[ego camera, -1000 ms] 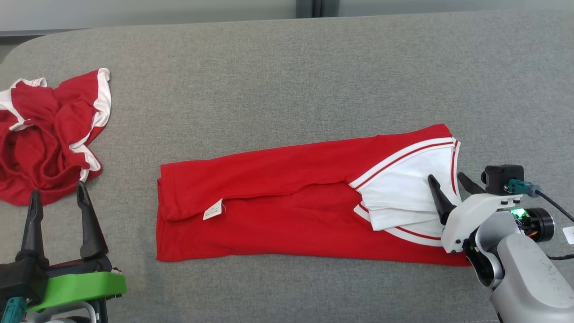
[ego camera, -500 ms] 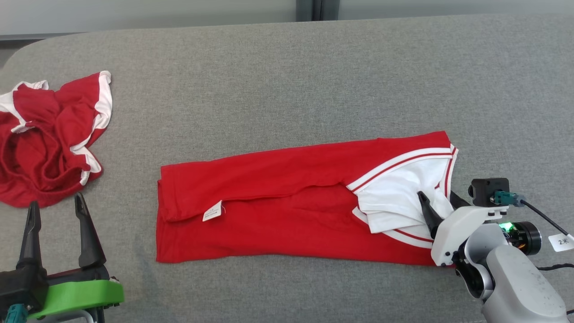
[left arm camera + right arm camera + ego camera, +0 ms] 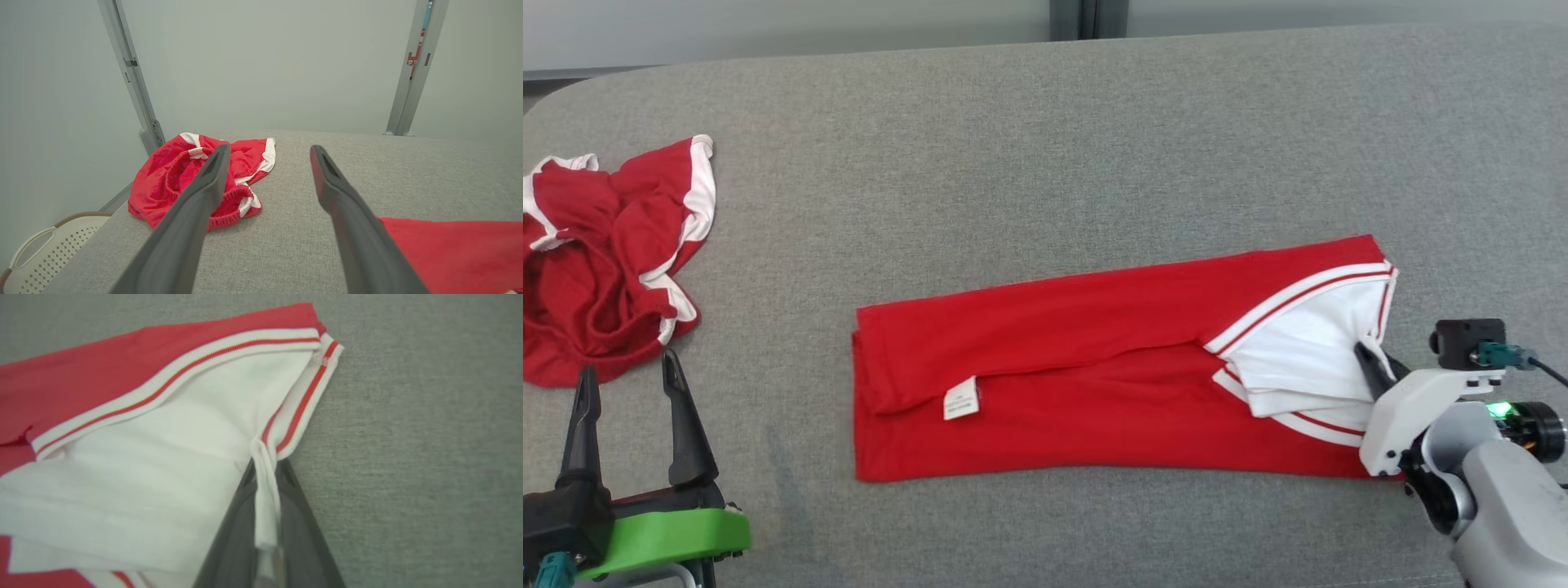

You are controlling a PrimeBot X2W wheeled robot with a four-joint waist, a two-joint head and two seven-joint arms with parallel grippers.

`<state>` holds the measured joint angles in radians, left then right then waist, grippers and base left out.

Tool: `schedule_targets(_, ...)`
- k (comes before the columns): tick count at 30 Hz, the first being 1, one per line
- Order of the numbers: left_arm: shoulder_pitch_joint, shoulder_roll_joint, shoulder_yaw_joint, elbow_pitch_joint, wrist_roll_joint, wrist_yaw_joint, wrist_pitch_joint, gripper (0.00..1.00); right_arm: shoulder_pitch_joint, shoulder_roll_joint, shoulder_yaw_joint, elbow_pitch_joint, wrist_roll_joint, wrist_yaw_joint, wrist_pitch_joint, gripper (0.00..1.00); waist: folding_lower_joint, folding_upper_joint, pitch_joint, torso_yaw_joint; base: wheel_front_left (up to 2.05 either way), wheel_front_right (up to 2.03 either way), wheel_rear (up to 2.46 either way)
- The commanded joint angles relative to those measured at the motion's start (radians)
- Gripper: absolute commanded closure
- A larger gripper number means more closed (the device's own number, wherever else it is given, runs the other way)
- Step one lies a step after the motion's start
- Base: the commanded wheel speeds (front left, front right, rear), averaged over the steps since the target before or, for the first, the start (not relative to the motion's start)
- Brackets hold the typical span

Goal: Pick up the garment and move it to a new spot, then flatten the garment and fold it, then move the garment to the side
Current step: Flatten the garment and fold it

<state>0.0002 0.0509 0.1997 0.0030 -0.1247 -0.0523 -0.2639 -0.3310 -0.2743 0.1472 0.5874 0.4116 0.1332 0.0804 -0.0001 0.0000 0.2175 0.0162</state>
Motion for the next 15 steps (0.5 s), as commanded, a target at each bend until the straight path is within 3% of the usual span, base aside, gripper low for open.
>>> schedule_targets(1, 0.016, 0.000, 0.005, -0.002, 0.000, 0.002, 0.000, 0.00, 0.003, -0.026, -0.021, 0.020, -0.005, -0.004, -0.001, 1.00, 0.0001, 0.0000, -0.005, -0.006, 0.00, 0.00, 0.00)
schedule_targets(8, 0.022, 0.000, 0.004, -0.014, -0.001, 0.008, 0.000, 0.00, -0.013, -0.090, -0.082, 0.019, -0.032, -0.003, 0.015, 1.00, 0.0001, 0.0000, -0.009, -0.025, 0.00, 0.00, 0.00)
schedule_targets(15, 0.024, 0.000, 0.007, -0.014, -0.008, 0.001, 0.000, 0.00, -0.013, -0.072, -0.080, -0.057, -0.025, -0.003, 0.048, 1.00, 0.0001, 0.0000, -0.007, -0.042, 0.00, 0.00, 0.00)
